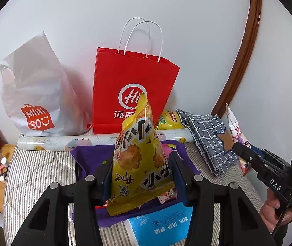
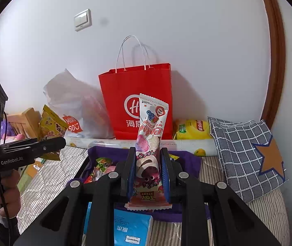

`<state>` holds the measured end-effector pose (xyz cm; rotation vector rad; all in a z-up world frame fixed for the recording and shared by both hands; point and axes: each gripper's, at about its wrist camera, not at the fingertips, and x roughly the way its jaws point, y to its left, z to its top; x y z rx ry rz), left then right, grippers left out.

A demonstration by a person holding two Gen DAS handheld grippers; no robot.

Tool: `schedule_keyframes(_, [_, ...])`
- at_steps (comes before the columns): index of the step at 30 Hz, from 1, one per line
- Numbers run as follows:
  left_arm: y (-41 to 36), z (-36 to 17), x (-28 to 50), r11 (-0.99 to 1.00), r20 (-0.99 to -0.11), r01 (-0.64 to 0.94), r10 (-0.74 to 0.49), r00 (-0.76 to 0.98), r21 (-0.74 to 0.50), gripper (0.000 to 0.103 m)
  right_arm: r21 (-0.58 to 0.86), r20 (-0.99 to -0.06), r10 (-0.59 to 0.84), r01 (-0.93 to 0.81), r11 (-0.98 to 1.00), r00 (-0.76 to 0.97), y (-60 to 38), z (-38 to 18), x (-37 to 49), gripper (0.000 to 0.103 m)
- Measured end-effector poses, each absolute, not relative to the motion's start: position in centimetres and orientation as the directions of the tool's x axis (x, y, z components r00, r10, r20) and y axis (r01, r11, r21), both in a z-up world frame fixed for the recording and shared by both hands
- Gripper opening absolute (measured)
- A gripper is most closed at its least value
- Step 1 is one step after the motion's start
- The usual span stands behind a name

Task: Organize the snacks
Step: 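Carry the yellow bag and pink packet over the purple towel with both grippers, then lower the yellow bag and pink packet onto the purple towel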

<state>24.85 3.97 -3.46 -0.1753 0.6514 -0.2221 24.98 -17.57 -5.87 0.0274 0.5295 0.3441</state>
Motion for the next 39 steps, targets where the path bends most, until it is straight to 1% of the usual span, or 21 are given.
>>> schedule_keyframes(27, [4.5,-4.6,27.5,0.963,-0.589,0.135,-0.249,0.769,-0.231,0.048,0.127,-0.515,0.340,-0.321,0.938,0.787,-16.6,-7.4,27.9,0.023])
schedule_keyframes(39, [5.1,-6.1,29.6,0.961,-0.610,0.117,-0.250,0.752,-0.250,0.048,0.141,-0.538,0.348,-0.325,0.935,0.767,-16.2,-9.0,29.7,0.023])
